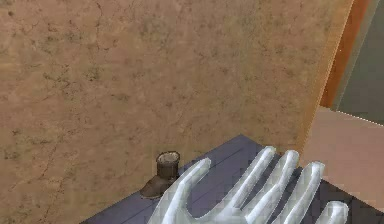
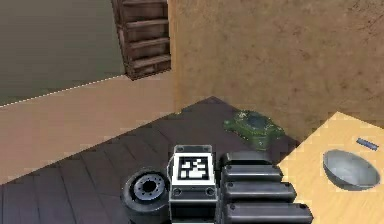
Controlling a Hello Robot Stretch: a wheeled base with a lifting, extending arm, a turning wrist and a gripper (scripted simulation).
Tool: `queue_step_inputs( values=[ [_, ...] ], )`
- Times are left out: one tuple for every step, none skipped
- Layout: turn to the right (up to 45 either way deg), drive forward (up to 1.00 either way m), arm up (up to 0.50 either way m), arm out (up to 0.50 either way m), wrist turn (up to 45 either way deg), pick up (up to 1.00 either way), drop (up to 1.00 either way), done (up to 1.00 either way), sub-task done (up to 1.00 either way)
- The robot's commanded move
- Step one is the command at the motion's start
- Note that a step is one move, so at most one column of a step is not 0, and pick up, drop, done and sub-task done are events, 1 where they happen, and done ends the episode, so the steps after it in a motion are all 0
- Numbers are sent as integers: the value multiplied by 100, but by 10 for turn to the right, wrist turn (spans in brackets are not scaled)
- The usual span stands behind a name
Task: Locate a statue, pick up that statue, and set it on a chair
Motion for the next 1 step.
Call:
queue_step_inputs(
  values=[
    [0, 25, 0, 0, 0, 0, 0, 0, 0]
  ],
)
